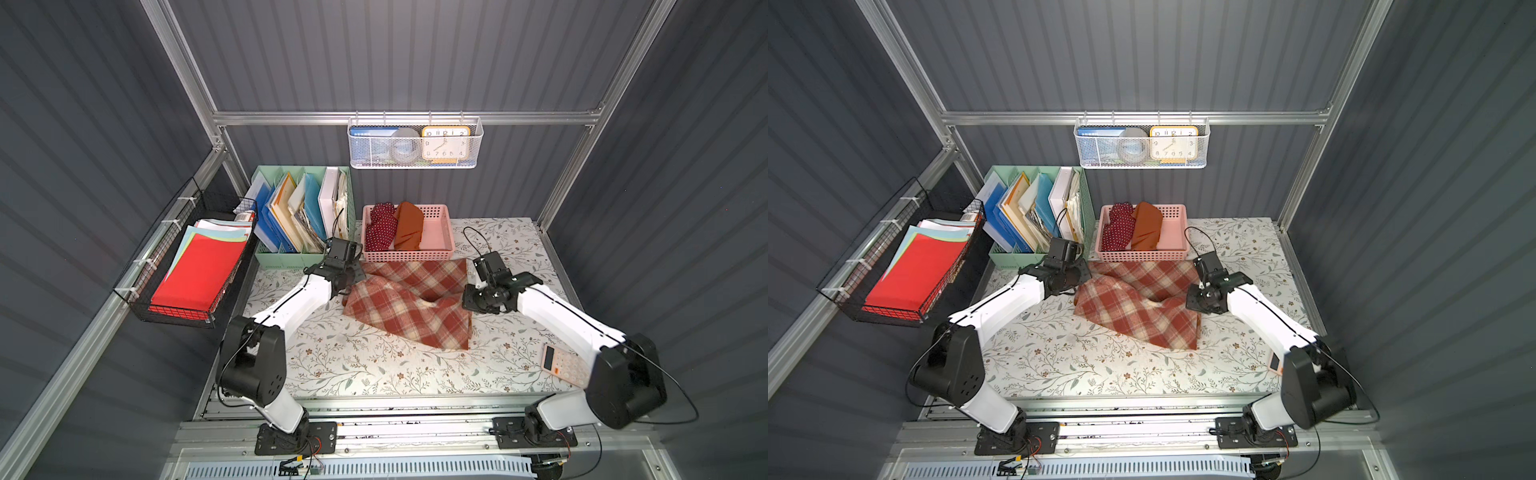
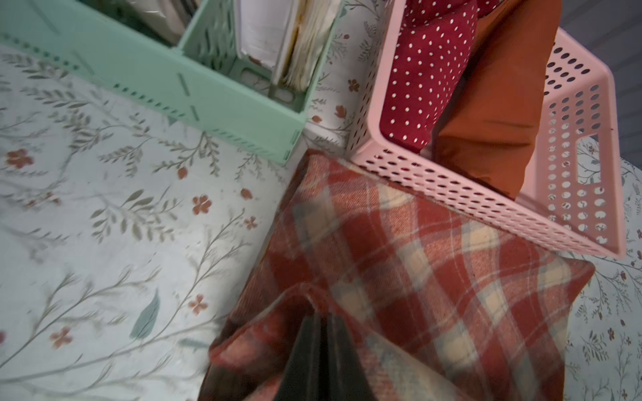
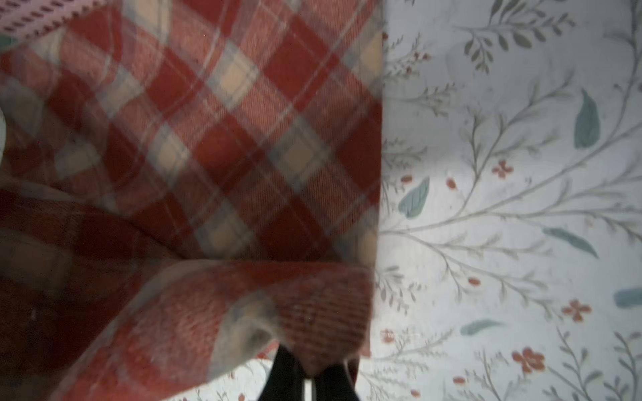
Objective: Roll up the skirts
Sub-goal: Fold the skirt at the center of the board.
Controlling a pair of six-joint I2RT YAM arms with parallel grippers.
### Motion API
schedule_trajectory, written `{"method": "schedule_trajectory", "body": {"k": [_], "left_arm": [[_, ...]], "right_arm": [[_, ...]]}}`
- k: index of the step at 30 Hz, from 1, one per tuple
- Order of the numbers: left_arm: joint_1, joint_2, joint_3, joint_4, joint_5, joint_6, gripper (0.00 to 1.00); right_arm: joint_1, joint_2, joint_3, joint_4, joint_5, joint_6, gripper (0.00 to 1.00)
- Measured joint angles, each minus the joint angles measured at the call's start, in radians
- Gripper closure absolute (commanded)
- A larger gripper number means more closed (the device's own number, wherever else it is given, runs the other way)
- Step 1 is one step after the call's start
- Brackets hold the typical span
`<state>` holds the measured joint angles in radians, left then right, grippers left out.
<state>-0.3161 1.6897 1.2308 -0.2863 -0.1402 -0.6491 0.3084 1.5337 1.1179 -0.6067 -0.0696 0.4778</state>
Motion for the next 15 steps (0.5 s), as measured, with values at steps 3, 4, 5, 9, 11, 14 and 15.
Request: {"method": "schedule_trajectory", "body": {"k": [3, 4, 5, 9, 11, 14, 15], "left_arm": [[0.004, 0.065, 0.023, 0.054, 0.004, 0.011, 1.00], [0.006, 0.079, 0.025, 0.068, 0.004, 0.014, 1.00], [0.008, 0.090, 0.028, 0.079, 0.003, 0.018, 1.00], [0.026, 0.138, 0.059, 0.113, -0.002, 0.026, 1.00], [0.039, 0.170, 0.082, 0.135, -0.002, 0.028, 1.00], [0.055, 0.209, 0.097, 0.172, -0.002, 0.029, 1.00], [0.060, 0.219, 0.097, 0.184, -0.003, 0.028, 1.00]], "right_arm": [[-0.073, 0.116, 0.063, 0.043, -0.043, -0.010, 1.00], [-0.094, 0.155, 0.084, 0.053, -0.057, -0.012, 1.00], [-0.109, 0.188, 0.104, 0.060, -0.069, -0.013, 1.00], [-0.137, 0.322, 0.209, 0.070, -0.115, -0.016, 1.00], [-0.142, 0.377, 0.263, 0.072, -0.126, -0.016, 1.00], [-0.148, 0.432, 0.325, 0.078, -0.141, -0.016, 1.00], [-0.151, 0.443, 0.341, 0.081, -0.146, -0.015, 1.00]]}}
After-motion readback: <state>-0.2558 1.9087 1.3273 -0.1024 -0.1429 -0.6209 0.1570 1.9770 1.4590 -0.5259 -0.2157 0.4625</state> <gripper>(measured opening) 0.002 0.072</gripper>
